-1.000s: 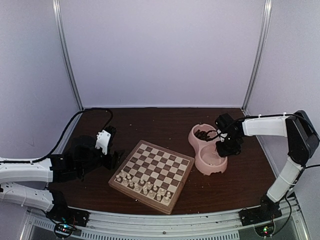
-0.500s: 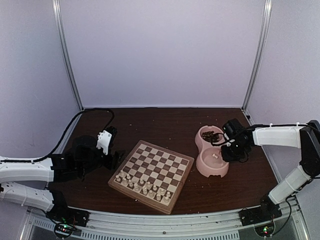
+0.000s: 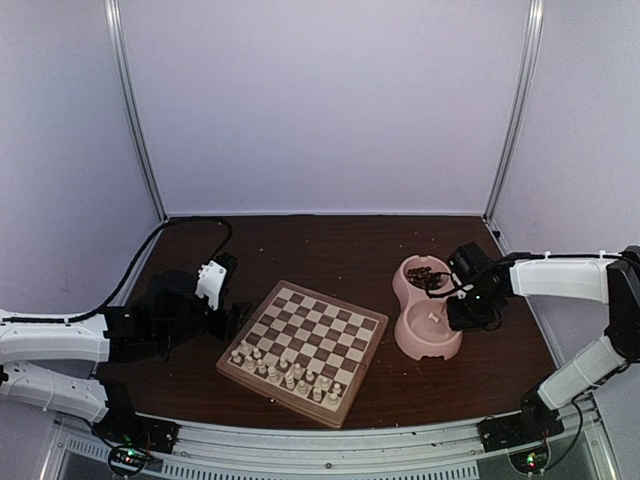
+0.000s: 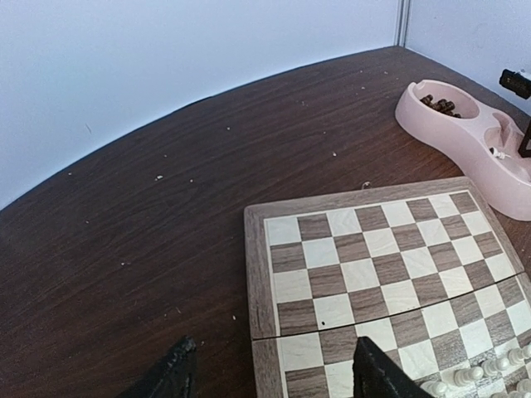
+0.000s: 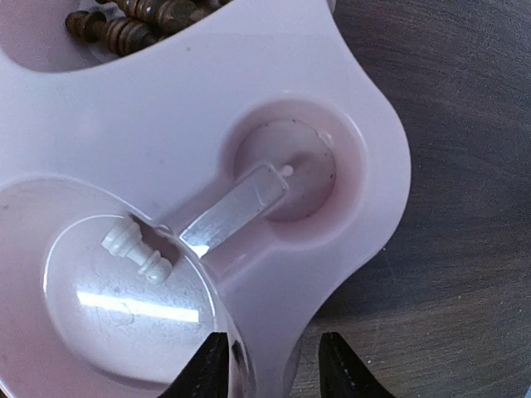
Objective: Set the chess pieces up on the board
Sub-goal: Adjust the storage box at the center of the board, then pick up the pawn from the storage box.
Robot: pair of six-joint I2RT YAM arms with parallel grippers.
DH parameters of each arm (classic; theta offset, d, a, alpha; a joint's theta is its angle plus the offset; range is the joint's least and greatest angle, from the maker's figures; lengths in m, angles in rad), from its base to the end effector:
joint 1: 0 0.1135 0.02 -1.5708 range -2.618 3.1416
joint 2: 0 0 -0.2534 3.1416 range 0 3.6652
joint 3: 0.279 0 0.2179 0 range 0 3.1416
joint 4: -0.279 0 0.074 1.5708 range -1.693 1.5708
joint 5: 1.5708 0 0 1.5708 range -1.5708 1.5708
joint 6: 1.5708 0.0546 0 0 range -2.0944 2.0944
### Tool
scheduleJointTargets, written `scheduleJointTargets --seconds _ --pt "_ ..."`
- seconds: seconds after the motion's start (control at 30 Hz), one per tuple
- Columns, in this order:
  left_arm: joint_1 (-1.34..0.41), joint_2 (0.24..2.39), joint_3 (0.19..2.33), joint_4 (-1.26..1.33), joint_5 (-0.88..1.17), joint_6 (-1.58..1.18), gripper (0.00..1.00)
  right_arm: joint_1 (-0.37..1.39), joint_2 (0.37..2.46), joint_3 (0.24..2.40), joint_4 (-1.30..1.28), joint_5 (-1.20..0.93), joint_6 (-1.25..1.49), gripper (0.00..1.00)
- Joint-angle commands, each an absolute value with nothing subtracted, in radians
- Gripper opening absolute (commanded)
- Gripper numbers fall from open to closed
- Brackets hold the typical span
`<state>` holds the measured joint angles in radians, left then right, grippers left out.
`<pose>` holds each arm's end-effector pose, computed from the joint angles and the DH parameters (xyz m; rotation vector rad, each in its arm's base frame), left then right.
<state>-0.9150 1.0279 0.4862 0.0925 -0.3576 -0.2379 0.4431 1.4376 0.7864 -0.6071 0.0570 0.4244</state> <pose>0.1446 -0.1566 0.2195 0.4495 1.9591 -0.3811 0.2081 0.0953 0.1631 -0.0137 2.8321 0.1142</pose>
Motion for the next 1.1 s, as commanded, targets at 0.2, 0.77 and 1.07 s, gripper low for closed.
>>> scheduleJointTargets --seconds 0.2,0.77,1.07 --pt "-0.908 1.025 0.522 0.106 -0.346 -0.249 0.65 0.537 1.341 0.882 -0.760 0.216 0.357 0.41" --pt "-0.908 1.015 0.523 0.094 -0.327 -0.252 0.65 0.601 1.579 0.980 -0.629 0.156 0.289 0.32" --pt "-0.908 1.027 0.527 0.095 -0.311 -0.256 0.65 0.561 1.667 0.977 -0.569 0.101 0.275 0.31"
